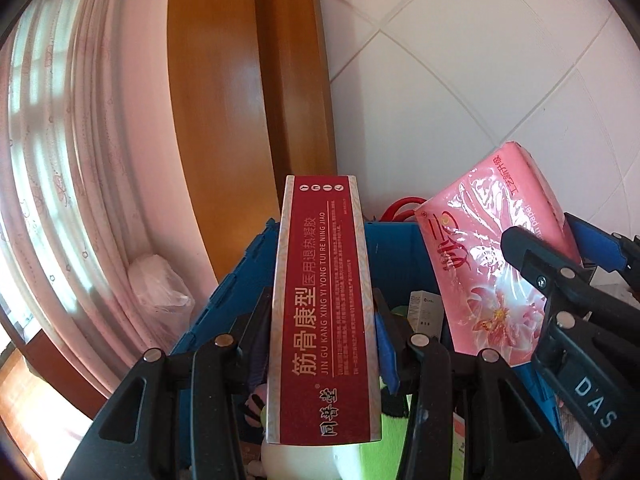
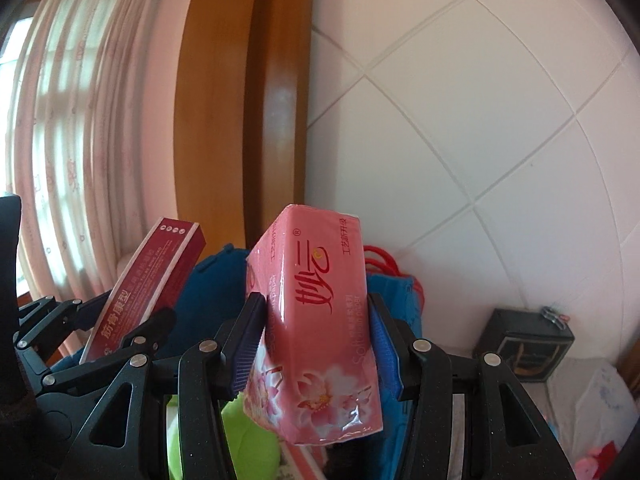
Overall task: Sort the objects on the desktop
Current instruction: 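Carry the red box and tissue pack over the blue crate and open both tools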
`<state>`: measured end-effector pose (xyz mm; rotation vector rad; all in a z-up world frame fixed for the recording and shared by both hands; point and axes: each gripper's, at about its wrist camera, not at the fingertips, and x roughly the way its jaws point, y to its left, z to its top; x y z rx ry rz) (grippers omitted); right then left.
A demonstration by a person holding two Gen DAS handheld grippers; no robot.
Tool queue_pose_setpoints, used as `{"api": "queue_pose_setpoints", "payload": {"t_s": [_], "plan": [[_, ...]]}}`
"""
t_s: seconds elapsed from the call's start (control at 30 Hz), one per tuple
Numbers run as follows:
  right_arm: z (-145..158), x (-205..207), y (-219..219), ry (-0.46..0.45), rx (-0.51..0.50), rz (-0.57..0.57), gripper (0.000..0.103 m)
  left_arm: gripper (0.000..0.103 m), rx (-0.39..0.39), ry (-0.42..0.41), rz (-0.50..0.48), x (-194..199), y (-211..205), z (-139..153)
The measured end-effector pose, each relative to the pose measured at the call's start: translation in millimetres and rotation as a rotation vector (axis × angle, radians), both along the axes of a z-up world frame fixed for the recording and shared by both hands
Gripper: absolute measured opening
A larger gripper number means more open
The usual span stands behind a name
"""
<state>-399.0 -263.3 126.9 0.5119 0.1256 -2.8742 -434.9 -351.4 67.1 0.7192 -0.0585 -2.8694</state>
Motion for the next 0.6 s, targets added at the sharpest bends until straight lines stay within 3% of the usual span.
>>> {"api": "queue_pose_setpoints", "payload": {"t_s": [0.17,0.27,0.33,0.4,0.6], "plan": [[-14,-25,-3,0.003,-0.015,-0.083,0.051,0.045,0.007,-0.015,-0.014,-24,-4,-12],[-29,-33,-8,0.018,0.019,-0.103,0.051,0.057,0.011,-0.016,0.004,-31,-12,-25],[-37,-44,-9,-0.019,0.032,-0.104,0.051,0.064,0.029,-0.037,0.009,-36,-17,-33],[-39,-49,-9,-0.020,0.039,-0.111,0.051,0.065,0.043,-0.093,0.011,-41,-17,-37],[-39,-54,-6,0.005,0.040,-0.126,0.059,0.073,0.000,-0.084,0.024,-33,-10,-40]]}}
